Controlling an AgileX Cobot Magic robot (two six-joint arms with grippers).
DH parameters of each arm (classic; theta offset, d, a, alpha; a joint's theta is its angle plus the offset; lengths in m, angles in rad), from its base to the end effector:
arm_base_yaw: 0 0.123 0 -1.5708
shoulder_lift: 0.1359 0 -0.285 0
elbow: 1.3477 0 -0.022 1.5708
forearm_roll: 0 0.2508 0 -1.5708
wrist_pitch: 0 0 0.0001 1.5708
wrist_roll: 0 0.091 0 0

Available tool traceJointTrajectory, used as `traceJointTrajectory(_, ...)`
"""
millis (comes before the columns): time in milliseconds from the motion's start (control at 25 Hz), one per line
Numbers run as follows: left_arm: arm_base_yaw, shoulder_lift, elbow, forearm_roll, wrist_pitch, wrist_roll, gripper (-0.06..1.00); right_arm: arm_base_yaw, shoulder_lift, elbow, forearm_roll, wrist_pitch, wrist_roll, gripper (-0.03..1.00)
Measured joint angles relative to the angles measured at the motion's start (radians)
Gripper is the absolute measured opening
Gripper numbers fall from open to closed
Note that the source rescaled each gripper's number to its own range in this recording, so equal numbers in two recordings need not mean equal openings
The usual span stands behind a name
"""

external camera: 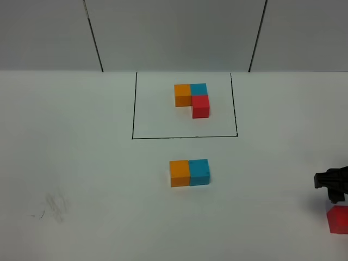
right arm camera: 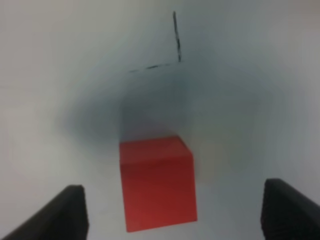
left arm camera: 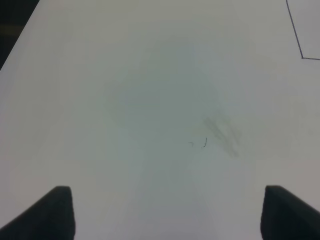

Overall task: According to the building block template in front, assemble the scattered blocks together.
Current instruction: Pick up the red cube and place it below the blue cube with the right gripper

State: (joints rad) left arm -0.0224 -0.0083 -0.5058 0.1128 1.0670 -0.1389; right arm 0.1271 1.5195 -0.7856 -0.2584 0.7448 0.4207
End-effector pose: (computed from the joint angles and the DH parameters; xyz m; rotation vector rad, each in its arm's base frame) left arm -0.0071 0.0091 0.2788 -0.1248 2.0277 0.0332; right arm 0.2548 0.0167 0.1855 0.1729 2.9066 -0.1994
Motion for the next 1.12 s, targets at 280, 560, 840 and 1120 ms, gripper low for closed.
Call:
traceJointTrajectory(280, 0.0, 0.0, 0.0, 0.0, 0.0, 0.0, 0.67, -0.02, 0.05, 0.004, 0.016, -0.029, -0.015, 0.59)
traceJointTrajectory(560, 0.0, 0.0, 0.0, 0.0, 0.0, 0.0, 0.67, -0.02, 0.054, 0.073, 0.048, -0.124, -0.032, 0.59)
traceJointTrajectory(840, 0.0, 0.0, 0.0, 0.0, 0.0, 0.0, 0.67, -0.02, 0.059, 0.09, 0.051, -0.155, -0.033, 0.59)
traceJointTrajectory(1120, 0.0, 0.0, 0.0, 0.0, 0.0, 0.0, 0.67, -0.02, 0.132, 0.09, 0.059, -0.179, -0.033, 0.59)
